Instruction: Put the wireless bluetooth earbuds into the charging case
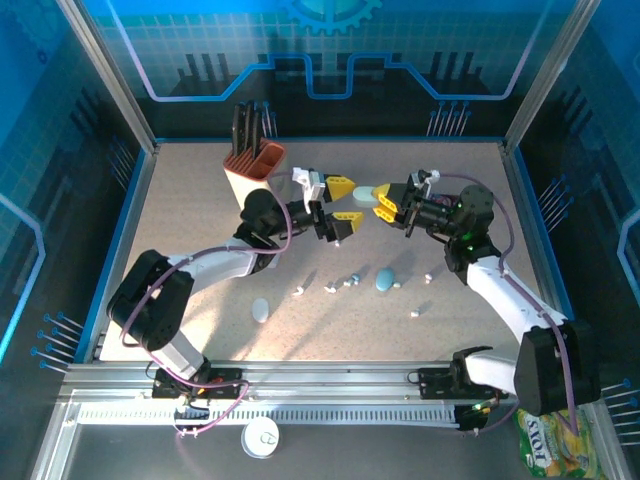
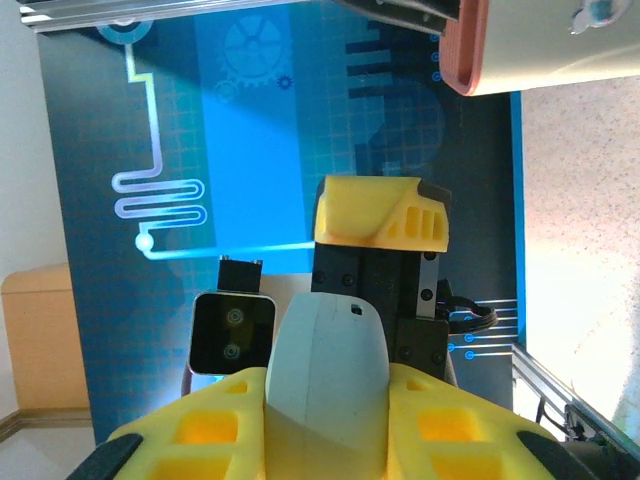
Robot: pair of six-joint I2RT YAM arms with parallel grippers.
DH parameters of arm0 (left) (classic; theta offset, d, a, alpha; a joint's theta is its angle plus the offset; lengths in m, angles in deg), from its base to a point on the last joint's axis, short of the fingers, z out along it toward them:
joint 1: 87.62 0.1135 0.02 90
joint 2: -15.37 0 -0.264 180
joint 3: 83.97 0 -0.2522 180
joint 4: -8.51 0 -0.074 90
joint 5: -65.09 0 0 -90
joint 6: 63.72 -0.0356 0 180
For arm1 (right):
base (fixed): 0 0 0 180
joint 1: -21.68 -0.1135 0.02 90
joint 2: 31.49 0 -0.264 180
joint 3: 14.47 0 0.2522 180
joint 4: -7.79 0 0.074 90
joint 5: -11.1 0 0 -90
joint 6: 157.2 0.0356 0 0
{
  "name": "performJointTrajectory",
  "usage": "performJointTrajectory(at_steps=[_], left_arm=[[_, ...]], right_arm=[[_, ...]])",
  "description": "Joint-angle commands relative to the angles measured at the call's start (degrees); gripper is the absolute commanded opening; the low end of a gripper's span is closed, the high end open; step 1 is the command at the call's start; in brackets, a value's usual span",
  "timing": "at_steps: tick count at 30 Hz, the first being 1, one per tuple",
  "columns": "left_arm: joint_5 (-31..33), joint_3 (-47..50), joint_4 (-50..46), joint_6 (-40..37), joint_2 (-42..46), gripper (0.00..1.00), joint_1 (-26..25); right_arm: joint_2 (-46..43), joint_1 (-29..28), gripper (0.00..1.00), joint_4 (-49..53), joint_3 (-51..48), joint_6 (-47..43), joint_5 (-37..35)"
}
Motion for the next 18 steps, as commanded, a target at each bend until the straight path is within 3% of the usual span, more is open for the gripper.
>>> performJointTrajectory(at_steps=[1, 18], left_arm=[[-2.71, -1.94, 1.18, 1.89, -1.39, 0.81, -1.06], [-2.93, -4.23, 3.0, 4.77, -3.86, 0.57, -2.17]], right_arm=[[0.08, 0.81, 0.14, -5.25, -0.3, 0.41, 2.23], [0.4, 0.61, 0.08, -8.86, -1.46, 1.82, 2.69]])
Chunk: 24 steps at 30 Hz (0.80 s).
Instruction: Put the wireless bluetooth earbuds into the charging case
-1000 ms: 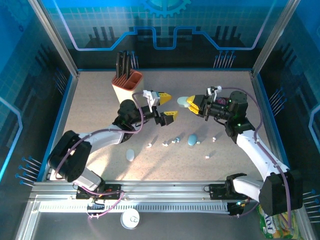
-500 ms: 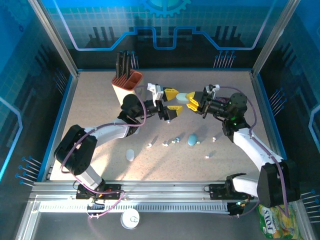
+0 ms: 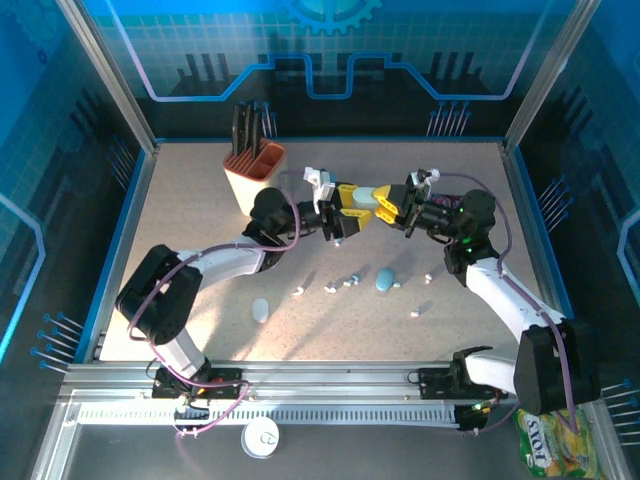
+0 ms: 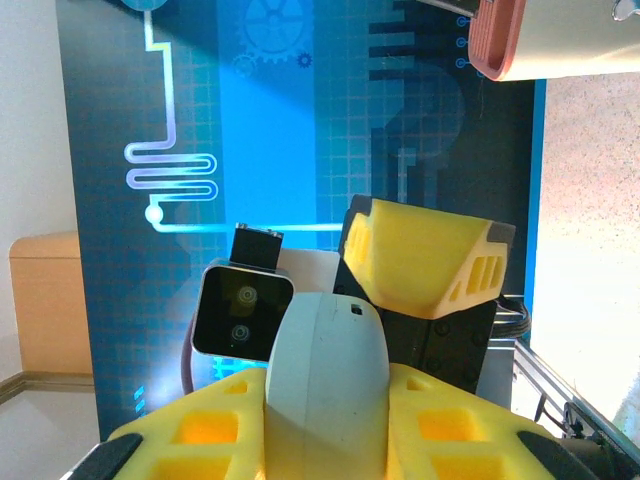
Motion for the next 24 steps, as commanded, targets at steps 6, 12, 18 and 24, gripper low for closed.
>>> performJointTrajectory(at_steps=[6, 12, 18, 24], left_arm=[[-1.76, -1.47, 3.48, 1.17, -1.05, 0.5, -0.32], [-2.1, -1.4, 3.74, 1.03, -1.05, 0.39, -0.35], [-2.51, -1.31, 3.29, 0.22, -0.52, 0.37, -0.31], [-2.47, -1.14, 3.37, -0.92, -0.26, 0.49, -0.31]], right_arm=[[0.09, 0.66, 0.08, -2.47, -0.06, 1.11, 1.15], [0.42, 0.66, 0.08, -2.12, 0.33, 1.18, 1.34], [-0.23, 0.58, 0.1, 1.53, 0.81, -1.04, 1.7], [-0.66, 0.57, 0.1, 3.42, 1.32, -2.05, 2.29]])
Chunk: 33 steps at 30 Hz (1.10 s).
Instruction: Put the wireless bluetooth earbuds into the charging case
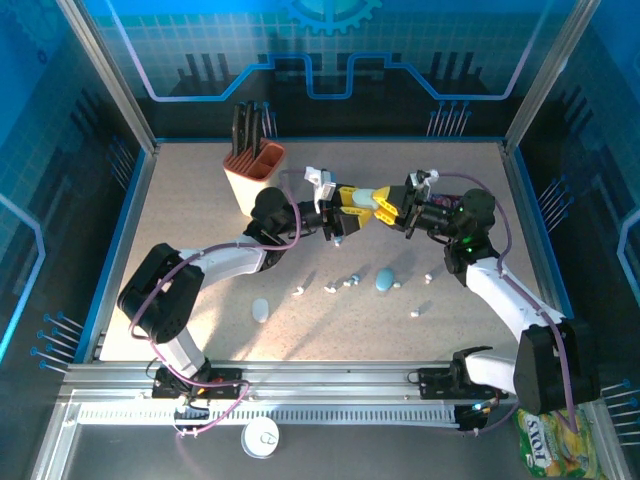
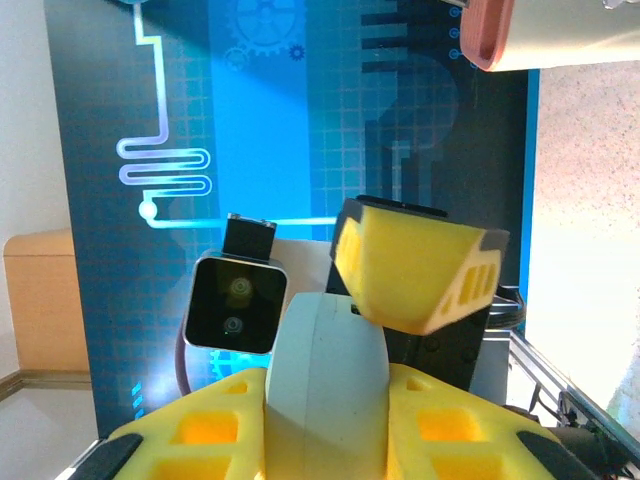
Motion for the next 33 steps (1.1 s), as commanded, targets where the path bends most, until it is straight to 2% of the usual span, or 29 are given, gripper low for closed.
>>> performJointTrajectory(at_steps=[1, 7, 11, 15, 27, 29, 33], left_arm=[[-1.77, -1.14, 2.9, -1.77, 0.18, 0.5, -0.33], [-2.64, -1.15, 2.9, -1.99, -0.08, 0.45, -0.36], [-2.84, -0.46, 3.41, -2.77, -0.01, 0.53, -0.32], [-3.01, 0.01, 3.3, -3.47, 0.09, 0.54, -0.32], [-3.54, -0.02, 3.58, -3.23, -0.17, 0.35, -0.38], [-3.55, 0.0, 3.64, -3.11, -0.13, 0.34, -0.36], [-3.51, 0.47, 3.63, -3.31, 0.42, 0.33, -0.31]], right_arm=[[-0.68, 0.41, 0.09, 1.74, 1.22, -1.31, 1.08], [-0.23, 0.19, 0.09, 0.38, 1.41, 0.02, 0.8], [0.47, 0.08, 0.09, -3.08, 1.39, 2.72, 0.43], [0.51, 0.07, 0.09, -3.37, 1.39, 3.31, 0.42], [0.36, -0.47, 0.09, -2.25, 1.28, 3.0, 0.16], [0.27, -0.54, 0.16, -1.25, 1.41, 2.4, 0.17], [-0.96, -0.11, 0.48, 2.71, 1.75, -1.09, -0.84]])
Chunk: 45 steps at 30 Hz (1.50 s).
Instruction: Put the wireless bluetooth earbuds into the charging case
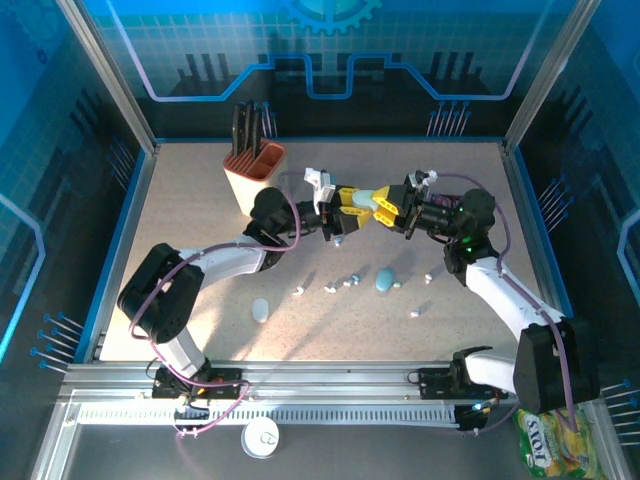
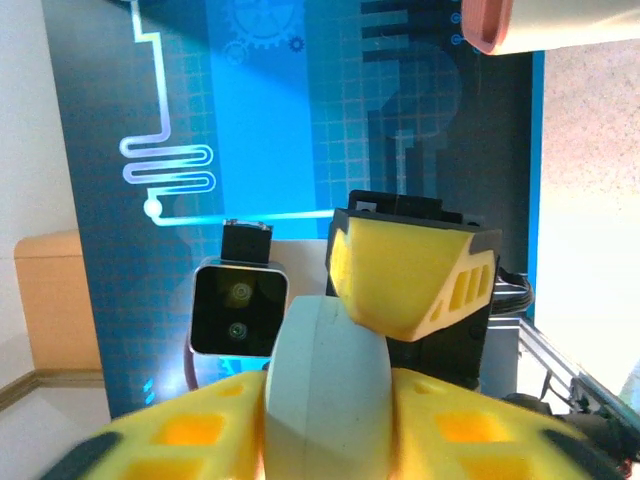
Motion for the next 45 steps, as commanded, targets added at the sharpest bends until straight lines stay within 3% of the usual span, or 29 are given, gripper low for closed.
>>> performJointTrajectory(at_steps=[1, 4, 8, 12, 15, 17, 21, 28, 35, 45], left_arm=[[-2.25, 0.6, 2.85, -0.89, 0.63, 0.33, -0.38], [-2.02, 1.54, 2.86, -1.08, 1.31, 0.34, -0.29], [-1.97, 3.07, 2.74, -1.08, 2.54, 0.34, 0.0], [-1.97, 5.15, 2.6, -1.24, 3.99, 0.34, 0.56], [-2.57, 6.45, 2.33, -1.55, 4.98, 0.34, 0.85], [-3.56, 6.94, 1.91, -1.57, 5.47, 0.34, 1.0], [-4.89, 7.63, 1.7, -1.59, 5.83, 0.34, 1.24], [-5.64, 7.89, 0.48, -2.01, 6.4, 0.35, 1.22], [-6.21, 8.19, 0.33, -1.8, 6.9, 0.35, 1.27], [-6.02, 9.2, -0.97, -2.87, 7.19, 0.35, 1.25]], right_arm=[[-1.8, 0.38, 0.56, 4.71, 1.78, -4.69, -1.7], [-3.66, 2.27, 0.74, 13.27, 3.04, -12.31, -1.48], [-6.1, 4.89, 0.86, 33.7, 8.41, -30.96, -0.23], [-6.83, 6.85, 0.87, 61.03, 17.51, -60.71, -2.32], [-6.56, 4.94, 0.91, 77.46, 24.53, -81.9, -8.82], [-6.82, 2.34, 0.95, 82.87, 27.23, -92.2, -13.6], [-8.1, -3.43, 0.99, 83.58, 28.4, -103.81, -20.88], [-6.33, -10.19, 1.0, 81.04, 29.67, -107.7, -27.15], [-5.15, -10.42, 1.0, 78.86, 29.94, -106.55, -33.53], [-5.46, -8.54, 0.99, 74.75, 29.12, -101.38, -32.44]])
